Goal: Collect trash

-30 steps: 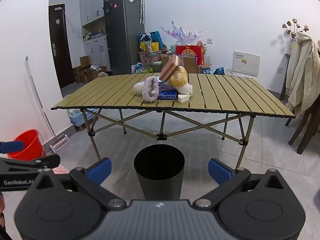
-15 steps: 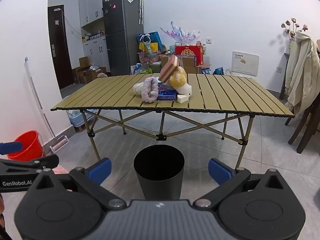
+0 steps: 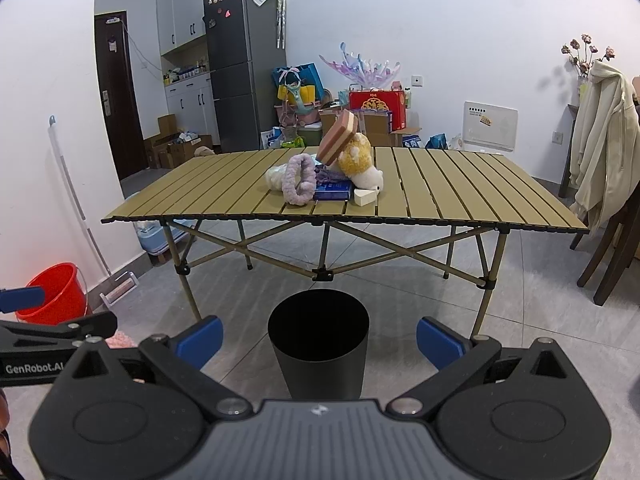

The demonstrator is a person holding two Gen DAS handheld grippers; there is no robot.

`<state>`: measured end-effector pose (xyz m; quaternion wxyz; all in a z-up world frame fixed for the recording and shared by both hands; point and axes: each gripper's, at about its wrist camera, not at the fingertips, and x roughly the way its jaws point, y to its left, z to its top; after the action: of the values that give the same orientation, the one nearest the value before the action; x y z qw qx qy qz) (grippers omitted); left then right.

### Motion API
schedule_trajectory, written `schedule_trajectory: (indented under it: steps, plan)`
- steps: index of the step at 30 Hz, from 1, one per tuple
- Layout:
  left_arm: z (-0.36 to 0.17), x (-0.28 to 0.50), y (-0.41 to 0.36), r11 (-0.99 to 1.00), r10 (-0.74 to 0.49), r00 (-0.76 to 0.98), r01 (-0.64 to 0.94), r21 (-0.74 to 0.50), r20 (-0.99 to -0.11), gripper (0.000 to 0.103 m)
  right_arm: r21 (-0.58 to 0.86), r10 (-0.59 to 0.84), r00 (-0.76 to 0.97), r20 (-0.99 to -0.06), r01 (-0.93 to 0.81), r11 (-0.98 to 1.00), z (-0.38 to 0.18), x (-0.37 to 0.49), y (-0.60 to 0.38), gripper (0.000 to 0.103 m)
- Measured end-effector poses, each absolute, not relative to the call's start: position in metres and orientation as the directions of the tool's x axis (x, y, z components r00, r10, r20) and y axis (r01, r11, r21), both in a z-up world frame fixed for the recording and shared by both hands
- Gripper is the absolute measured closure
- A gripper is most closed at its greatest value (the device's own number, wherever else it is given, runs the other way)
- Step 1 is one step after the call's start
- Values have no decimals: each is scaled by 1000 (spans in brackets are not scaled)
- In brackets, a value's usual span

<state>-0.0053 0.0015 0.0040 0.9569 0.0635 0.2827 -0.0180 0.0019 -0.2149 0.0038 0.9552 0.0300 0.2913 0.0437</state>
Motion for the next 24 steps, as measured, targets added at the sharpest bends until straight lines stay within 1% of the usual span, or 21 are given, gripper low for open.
schedule_trajectory:
  steps: [24]
  plan:
    - [4,-6,1,991,11,842,61,115,-540,0,90,100,831,-547,-61,994,4,-1,-214,0]
